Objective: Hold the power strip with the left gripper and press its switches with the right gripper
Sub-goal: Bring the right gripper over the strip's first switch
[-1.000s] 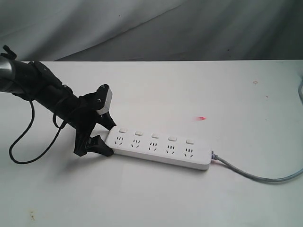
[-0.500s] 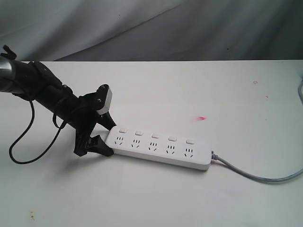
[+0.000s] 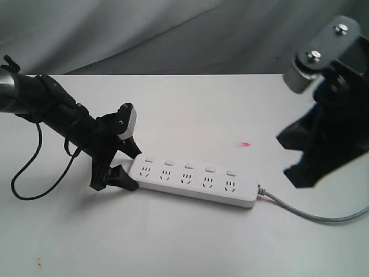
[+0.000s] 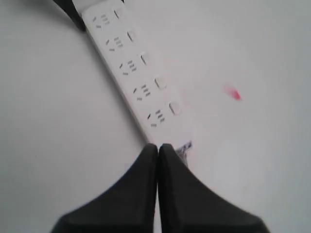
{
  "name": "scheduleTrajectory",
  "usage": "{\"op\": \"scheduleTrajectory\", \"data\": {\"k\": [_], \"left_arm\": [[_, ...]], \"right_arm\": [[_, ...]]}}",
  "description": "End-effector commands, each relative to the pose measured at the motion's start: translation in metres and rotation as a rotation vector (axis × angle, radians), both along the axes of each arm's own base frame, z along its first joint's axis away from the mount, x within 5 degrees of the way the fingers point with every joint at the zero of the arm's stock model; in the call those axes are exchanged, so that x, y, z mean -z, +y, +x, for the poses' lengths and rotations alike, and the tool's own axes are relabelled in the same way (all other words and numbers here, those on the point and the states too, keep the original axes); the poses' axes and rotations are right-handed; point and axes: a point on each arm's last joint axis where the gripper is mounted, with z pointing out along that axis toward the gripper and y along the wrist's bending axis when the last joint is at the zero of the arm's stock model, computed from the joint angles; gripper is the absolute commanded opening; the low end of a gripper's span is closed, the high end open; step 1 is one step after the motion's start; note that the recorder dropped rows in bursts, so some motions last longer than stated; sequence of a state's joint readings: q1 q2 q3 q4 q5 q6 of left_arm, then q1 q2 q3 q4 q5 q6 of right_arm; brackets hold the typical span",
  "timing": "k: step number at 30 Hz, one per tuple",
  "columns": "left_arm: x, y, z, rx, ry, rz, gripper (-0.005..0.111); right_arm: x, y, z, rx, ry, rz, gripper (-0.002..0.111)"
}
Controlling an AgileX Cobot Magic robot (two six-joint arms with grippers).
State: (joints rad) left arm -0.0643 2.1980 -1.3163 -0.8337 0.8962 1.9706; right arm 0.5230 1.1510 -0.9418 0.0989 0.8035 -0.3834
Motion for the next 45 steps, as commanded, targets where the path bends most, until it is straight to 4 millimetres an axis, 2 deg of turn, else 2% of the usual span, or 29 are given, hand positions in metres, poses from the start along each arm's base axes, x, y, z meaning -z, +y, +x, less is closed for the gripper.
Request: {"op": "scheduleTrajectory", "data": {"k": [1, 2, 4, 10, 14, 17, 21, 27, 33, 40, 45], "left_arm": [[0.004, -0.002, -0.001, 0.011, 0.009, 0.009, 0.066], [0.004, -0.002, -0.001, 0.011, 0.009, 0.009, 0.066], [0.004, -0.002, -0.001, 0.011, 0.009, 0.009, 0.066], [0.004, -0.002, -0.001, 0.011, 0.009, 0.009, 0.066], [0.004, -0.002, -0.001, 0.011, 0.009, 0.009, 0.066], [0.004, -0.002, -0.001, 0.011, 0.009, 0.009, 0.066], [0.004, -0.002, -0.001, 0.011, 0.009, 0.009, 0.066], [0.004, -0.002, -0.001, 0.011, 0.009, 0.009, 0.066], [0.004, -0.002, -0.001, 0.011, 0.009, 0.009, 0.066], [0.004, -0.002, -0.001, 0.011, 0.009, 0.009, 0.066], [0.004, -0.002, -0.001, 0.008, 0.006, 0.011, 0.066]], "right_arm": [[-0.013, 0.035, 0.042, -0.181, -0.007, -0.051, 0.0], [-0.01, 0.05, 0.057, -0.282, 0.005, -0.066, 0.0], [-0.001, 0.067, 0.077, -0.377, 0.022, -0.066, 0.0], [0.037, 0.098, 0.13, -0.37, 0.026, -0.061, 0.0], [0.073, 0.115, 0.148, -0.366, 0.043, -0.001, 0.0], [0.096, 0.123, 0.153, -0.381, 0.089, 0.027, 0.0], [0.117, 0.129, 0.162, -0.346, 0.093, 0.063, 0.0], [0.135, 0.137, 0.172, -0.282, 0.043, 0.084, 0.0], [0.139, 0.143, 0.172, -0.288, 0.038, 0.108, 0.001], [0.137, 0.145, 0.171, -0.308, 0.034, 0.139, 0.024], [0.137, 0.147, 0.169, -0.345, 0.02, 0.123, 0.032]]}}
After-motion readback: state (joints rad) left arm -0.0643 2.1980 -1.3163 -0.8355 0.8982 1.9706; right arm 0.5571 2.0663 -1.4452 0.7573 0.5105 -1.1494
